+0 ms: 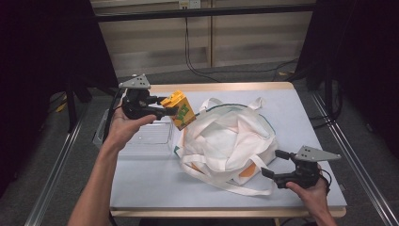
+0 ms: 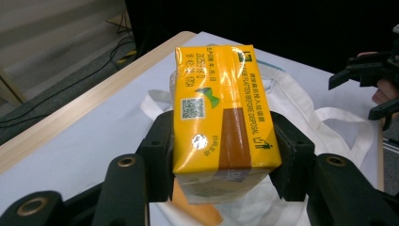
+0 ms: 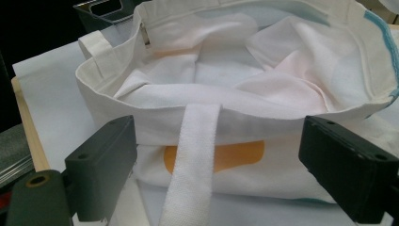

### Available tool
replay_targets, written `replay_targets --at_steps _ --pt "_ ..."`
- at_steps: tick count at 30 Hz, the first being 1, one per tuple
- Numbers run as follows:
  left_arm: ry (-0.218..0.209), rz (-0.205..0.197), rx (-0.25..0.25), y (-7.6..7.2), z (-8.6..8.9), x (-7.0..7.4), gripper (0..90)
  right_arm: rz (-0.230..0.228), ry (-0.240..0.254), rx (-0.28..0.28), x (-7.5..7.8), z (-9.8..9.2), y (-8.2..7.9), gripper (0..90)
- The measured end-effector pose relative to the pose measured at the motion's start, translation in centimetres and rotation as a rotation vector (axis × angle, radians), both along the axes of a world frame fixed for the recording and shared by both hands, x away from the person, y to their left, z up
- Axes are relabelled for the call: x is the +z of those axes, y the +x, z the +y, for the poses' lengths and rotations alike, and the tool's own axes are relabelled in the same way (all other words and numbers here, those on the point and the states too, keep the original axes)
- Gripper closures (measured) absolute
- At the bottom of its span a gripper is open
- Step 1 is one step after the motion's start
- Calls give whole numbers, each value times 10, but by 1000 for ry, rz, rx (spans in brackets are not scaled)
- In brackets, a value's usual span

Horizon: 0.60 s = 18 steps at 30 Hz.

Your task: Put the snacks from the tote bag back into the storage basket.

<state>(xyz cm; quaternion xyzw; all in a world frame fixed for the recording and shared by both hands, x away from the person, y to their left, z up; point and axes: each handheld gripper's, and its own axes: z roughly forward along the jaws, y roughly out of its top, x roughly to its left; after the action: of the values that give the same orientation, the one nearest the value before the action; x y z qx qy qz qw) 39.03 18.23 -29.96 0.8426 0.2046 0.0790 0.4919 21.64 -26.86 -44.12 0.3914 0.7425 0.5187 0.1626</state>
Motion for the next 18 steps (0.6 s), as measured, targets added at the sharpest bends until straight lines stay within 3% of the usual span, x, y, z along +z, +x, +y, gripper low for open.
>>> replay_targets --at_steps 3,11,18 --pt "26 1 15 3 8 -1 500 1 1 -5 0 -1 0 117" --pt "11 0 59 8 31 -1 501 -1 5 -1 0 -2 0 117" --pt "39 -15 81 10 41 3 501 -1 2 -2 0 -1 0 117"
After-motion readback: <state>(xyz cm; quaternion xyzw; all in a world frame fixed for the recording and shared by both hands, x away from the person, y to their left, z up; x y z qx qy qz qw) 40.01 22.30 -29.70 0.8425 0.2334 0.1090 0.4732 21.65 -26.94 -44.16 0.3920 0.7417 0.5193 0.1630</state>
